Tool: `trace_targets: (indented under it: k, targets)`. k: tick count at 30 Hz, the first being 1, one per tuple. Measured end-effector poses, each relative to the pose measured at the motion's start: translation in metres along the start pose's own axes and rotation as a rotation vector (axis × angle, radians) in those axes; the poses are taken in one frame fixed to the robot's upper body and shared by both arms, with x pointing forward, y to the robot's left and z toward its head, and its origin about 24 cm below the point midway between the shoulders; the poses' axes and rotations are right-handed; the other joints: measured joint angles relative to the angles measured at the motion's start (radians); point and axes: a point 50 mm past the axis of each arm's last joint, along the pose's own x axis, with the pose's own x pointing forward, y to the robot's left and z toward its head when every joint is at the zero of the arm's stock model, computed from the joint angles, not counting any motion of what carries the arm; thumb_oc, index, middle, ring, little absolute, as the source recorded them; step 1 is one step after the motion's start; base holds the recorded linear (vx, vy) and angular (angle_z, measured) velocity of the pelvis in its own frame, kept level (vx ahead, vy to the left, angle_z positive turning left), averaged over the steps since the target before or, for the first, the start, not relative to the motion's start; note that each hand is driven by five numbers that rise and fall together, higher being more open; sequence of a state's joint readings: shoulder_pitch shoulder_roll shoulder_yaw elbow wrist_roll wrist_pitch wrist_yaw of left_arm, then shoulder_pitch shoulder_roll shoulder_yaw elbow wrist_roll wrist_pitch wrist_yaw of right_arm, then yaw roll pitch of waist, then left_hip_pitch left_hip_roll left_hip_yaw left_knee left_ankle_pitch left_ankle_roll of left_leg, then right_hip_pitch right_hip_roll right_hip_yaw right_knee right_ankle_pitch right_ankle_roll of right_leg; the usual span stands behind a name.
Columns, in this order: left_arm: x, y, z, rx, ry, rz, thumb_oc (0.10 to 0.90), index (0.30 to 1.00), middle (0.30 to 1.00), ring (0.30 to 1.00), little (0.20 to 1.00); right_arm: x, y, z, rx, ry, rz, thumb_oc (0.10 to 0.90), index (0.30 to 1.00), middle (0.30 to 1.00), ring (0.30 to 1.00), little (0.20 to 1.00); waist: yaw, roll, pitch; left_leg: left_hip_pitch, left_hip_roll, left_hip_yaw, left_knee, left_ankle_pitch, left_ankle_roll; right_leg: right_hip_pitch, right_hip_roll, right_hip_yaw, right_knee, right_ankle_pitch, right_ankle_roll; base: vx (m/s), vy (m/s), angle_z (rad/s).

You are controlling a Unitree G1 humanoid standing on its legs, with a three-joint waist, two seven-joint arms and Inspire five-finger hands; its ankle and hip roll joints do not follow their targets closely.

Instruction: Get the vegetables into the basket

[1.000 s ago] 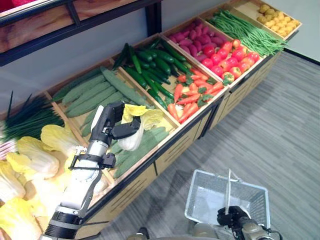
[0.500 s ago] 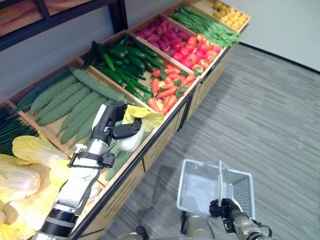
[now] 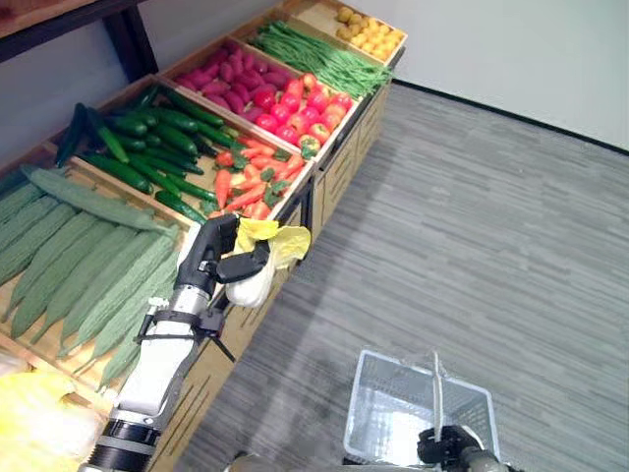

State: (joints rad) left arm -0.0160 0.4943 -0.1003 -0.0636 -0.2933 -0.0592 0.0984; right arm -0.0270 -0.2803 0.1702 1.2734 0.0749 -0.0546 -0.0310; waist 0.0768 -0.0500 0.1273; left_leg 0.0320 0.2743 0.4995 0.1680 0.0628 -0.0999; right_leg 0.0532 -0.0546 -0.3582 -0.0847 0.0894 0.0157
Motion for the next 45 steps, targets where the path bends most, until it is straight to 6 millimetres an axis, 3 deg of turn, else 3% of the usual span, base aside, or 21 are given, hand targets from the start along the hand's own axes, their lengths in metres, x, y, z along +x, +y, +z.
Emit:
trace_targets:
  k: [1, 2, 3, 5, 6, 7, 8, 9, 10, 13, 16, 24, 28, 35, 36, 37, 39, 41, 43, 44, 45]
  targets:
    - [-0.001, -0.003, -0.001, -0.009, 0.002, -0.011, 0.4, 0.3, 0.3, 0.3, 0.3, -0.001, -0.009, -0.004, -0.001, 0.013, -0.026, 0.4, 0.3, 0.3, 0.3, 0.3, -0.008, 0.023, 0.004, 0.012, -0.011, -0.025, -0.096, 0.018, -0.058, 0.013, 0.012, -0.004, 0.0, -0.015, -0.023, -0.07, -0.281, 0.3]
    - [0.0, -0.005, 0.002, -0.016, -0.009, -0.013, 0.4, 0.3, 0.3, 0.3, 0.3, -0.001, -0.016, -0.003, -0.007, 0.009, -0.048, 0.4, 0.3, 0.3, 0.3, 0.3, -0.011, 0.058, 0.013, 0.027, 0.0, -0.01, -0.136, 0.071, -0.046, 0.016, 0.041, -0.003, 0.0, -0.025, -0.027, -0.05, -0.221, 0.0]
    - [0.0, -0.004, 0.001, -0.019, -0.008, -0.007, 0.4, 0.3, 0.3, 0.3, 0.3, -0.001, -0.012, -0.003, -0.003, 0.008, -0.037, 0.4, 0.3, 0.3, 0.3, 0.3, -0.006, 0.05, 0.027, 0.011, 0.015, -0.046, -0.088, 0.089, -0.057, -0.008, 0.045, 0.004, 0.034, -0.054, -0.03, -0.04, -0.161, -0.33]
    - [-0.006, 0.003, -0.007, -0.023, 0.031, 0.037, 0.4, 0.3, 0.3, 0.3, 0.3, 0.002, -0.004, 0.014, 0.007, -0.038, -0.024, 0.4, 0.3, 0.3, 0.3, 0.3, 0.007, 0.016, 0.045, -0.07, 0.018, -0.237, 0.094, 0.093, -0.079, -0.08, 0.025, 0.093, 0.151, -0.098, -0.057, 0.05, -0.017, -1.18]
    - [-0.01, 0.003, -0.015, -0.03, 0.07, 0.042, 0.4, 0.3, 0.3, 0.3, 0.3, 0.003, -0.006, 0.022, -0.025, -0.063, -0.02, 0.4, 0.3, 0.3, 0.3, 0.3, 0.036, 0.007, 0.048, -0.095, -0.099, -0.526, 0.061, -0.007, -0.083, -0.088, 0.01, 0.186, 0.119, -0.087, -0.05, 0.1, 0.059, -1.67]
    - [-0.008, -0.001, -0.014, -0.031, 0.065, 0.015, 0.4, 0.3, 0.3, 0.3, 0.3, 0.003, -0.009, 0.024, -0.039, -0.071, -0.025, 0.4, 0.3, 0.3, 0.3, 0.3, 0.023, 0.013, 0.051, -0.098, -0.139, -0.532, -0.058, 0.001, -0.071, -0.084, 0.005, 0.179, 0.085, -0.073, -0.037, 0.09, 0.102, -1.42]
    - [-0.007, -0.004, -0.013, -0.031, 0.061, 0.003, 0.4, 0.3, 0.3, 0.3, 0.3, 0.003, -0.01, 0.021, -0.04, -0.059, -0.027, 0.4, 0.3, 0.3, 0.3, 0.3, 0.02, 0.019, 0.05, -0.097, -0.156, -0.521, -0.098, 0.015, -0.054, -0.08, 0.002, 0.159, 0.079, -0.047, -0.041, 0.08, 0.123, -0.54]
    - [-0.007, -0.006, -0.012, -0.033, 0.056, -0.008, 0.4, 0.3, 0.3, 0.3, 0.3, 0.002, -0.009, 0.013, -0.041, -0.044, -0.026, 0.4, 0.3, 0.3, 0.3, 0.3, -0.015, 0.041, 0.045, -0.102, -0.159, -0.426, -0.091, 0.027, -0.032, -0.057, 0.017, 0.133, 0.062, -0.046, -0.045, 0.1, 0.168, -0.32]
    - [-0.007, -0.006, -0.011, -0.031, 0.051, -0.01, 0.4, 0.3, 0.3, 0.3, 0.3, 0.001, -0.008, 0.01, -0.036, -0.038, -0.026, 0.4, 0.3, 0.3, 0.3, 0.3, -0.03, 0.045, 0.042, -0.102, -0.162, -0.392, -0.087, 0.026, -0.024, -0.054, 0.021, 0.132, 0.062, -0.047, -0.048, 0.09, 0.17, -0.17]
    - [-0.003, -0.016, -0.005, -0.033, 0.028, -0.058, 0.4, 0.3, 0.3, 0.3, 0.3, -0.001, -0.015, 0.001, 0.007, -0.012, -0.056, 0.4, 0.3, 0.3, 0.3, 0.3, -0.057, 0.066, 0.032, -0.066, -0.164, -0.341, -0.12, 0.035, 0.032, -0.059, 0.001, 0.139, 0.067, -0.048, -0.032, 0.1, 0.172, -0.18]
    - [-0.004, -0.02, -0.007, -0.034, 0.037, -0.084, 0.4, 0.3, 0.3, 0.3, 0.3, 0.0, -0.023, 0.005, 0.001, -0.022, -0.076, 0.4, 0.3, 0.3, 0.3, 0.3, -0.051, 0.105, 0.04, -0.012, -0.186, -0.335, -0.208, -0.001, 0.052, -0.084, -0.016, 0.178, 0.089, -0.037, 0.018, 0.08, 0.18, -0.25]
    - [-0.015, -0.014, -0.028, -0.016, 0.135, -0.075, 0.4, 0.3, 0.3, 0.3, 0.3, 0.001, -0.017, 0.029, 0.002, -0.112, -0.052, 0.4, 0.3, 0.3, 0.3, 0.3, -0.01, 0.113, 0.04, 0.006, -0.263, -0.246, -0.242, -0.031, 0.099, -0.123, -0.082, 0.27, 0.079, -0.016, 0.087, 0.03, 0.129, -0.28]
    - [-0.016, -0.015, -0.029, -0.014, 0.143, -0.099, 0.4, 0.3, 0.3, 0.3, 0.3, 0.002, -0.018, 0.042, 0.0, -0.145, -0.05, 0.4, 0.3, 0.3, 0.3, 0.3, -0.007, 0.11, 0.04, -0.005, -0.265, -0.221, -0.248, -0.033, 0.102, -0.139, -0.08, 0.294, 0.058, 0.001, 0.091, 0.0, 0.056, -0.19]
    - [-0.016, -0.01, -0.028, 0.025, 0.149, -0.125, 0.4, 0.3, 0.3, 0.3, 0.3, 0.002, -0.006, 0.064, -0.029, -0.214, -0.011, 0.4, 0.3, 0.3, 0.3, 0.3, -0.003, 0.042, 0.051, -0.016, -0.241, -0.168, -0.241, -0.039, 0.105, -0.179, -0.056, 0.347, 0.064, 0.011, 0.093, 0.02, -0.076, -0.24]
    - [-0.016, -0.011, -0.028, 0.024, 0.15, -0.128, 0.4, 0.3, 0.3, 0.3, 0.3, 0.002, -0.007, 0.065, -0.03, -0.217, -0.013, 0.4, 0.3, 0.3, 0.3, 0.3, -0.006, 0.047, 0.054, -0.016, -0.22, -0.168, -0.24, -0.037, 0.107, -0.187, -0.06, 0.348, 0.083, -0.008, 0.107, -0.01, -0.263, 0.0]
    - [-0.014, -0.013, -0.028, 0.018, 0.148, -0.128, 0.4, 0.3, 0.3, 0.3, 0.3, 0.002, -0.01, 0.067, -0.03, -0.221, -0.021, 0.4, 0.3, 0.3, 0.3, 0.3, -0.005, 0.056, 0.06, -0.021, -0.218, -0.17, -0.227, -0.039, 0.109, -0.222, -0.075, 0.334, 0.154, -0.037, 0.131, 0.0, -0.175, -0.04]
    - [-0.015, -0.011, -0.031, 0.042, 0.161, -0.133, 0.4, 0.3, 0.3, 0.3, 0.3, 0.002, -0.01, 0.074, -0.04, -0.239, -0.018, 0.4, 0.3, 0.3, 0.3, 0.3, 0.01, 0.055, 0.059, -0.019, -0.216, -0.155, -0.222, -0.042, 0.108, -0.261, -0.224, 0.276, 0.218, -0.027, 0.176, -0.02, -0.212, -0.16]
    - [-0.017, -0.005, -0.032, 0.071, 0.172, -0.135, 0.4, 0.3, 0.3, 0.3, 0.3, 0.001, -0.005, 0.074, -0.045, -0.243, -0.001, 0.4, 0.3, 0.3, 0.3, 0.3, 0.025, 0.045, 0.059, -0.011, -0.215, -0.152, -0.223, -0.038, 0.1, -0.247, -0.31, 0.233, 0.178, 0.008, 0.2, -0.02, -0.197, -0.09]
    - [-0.018, 0.005, -0.031, 0.122, 0.184, -0.129, 0.4, 0.3, 0.3, 0.3, 0.3, 0.001, 0.009, 0.069, -0.05, -0.232, 0.038, 0.4, 0.3, 0.3, 0.3, 0.3, 0.042, 0.001, 0.061, 0.013, -0.211, -0.159, -0.225, -0.023, 0.076, -0.177, -0.32, 0.229, 0.125, 0.091, 0.202, 0.01, -0.192, 0.03]
    - [-0.019, 0.008, -0.032, 0.12, 0.187, -0.117, 0.4, 0.3, 0.3, 0.3, 0.3, 0.001, 0.012, 0.065, -0.052, -0.22, 0.048, 0.4, 0.3, 0.3, 0.3, 0.3, 0.061, -0.014, 0.058, 0.024, -0.205, -0.153, -0.23, -0.022, 0.069, -0.161, -0.315, 0.189, 0.101, 0.052, 0.23, 0.03, -0.161, -0.18]
    - [-0.022, 0.004, -0.037, 0.089, 0.202, -0.104, 0.4, 0.3, 0.3, 0.3, 0.3, 0.002, 0.009, 0.062, -0.054, -0.203, 0.037, 0.4, 0.3, 0.3, 0.3, 0.3, 0.069, 0.009, 0.054, 0.024, -0.174, -0.145, -0.23, -0.014, 0.048, -0.15, -0.274, 0.192, 0.075, 0.064, 0.222, 0.04, -0.26, -0.19]
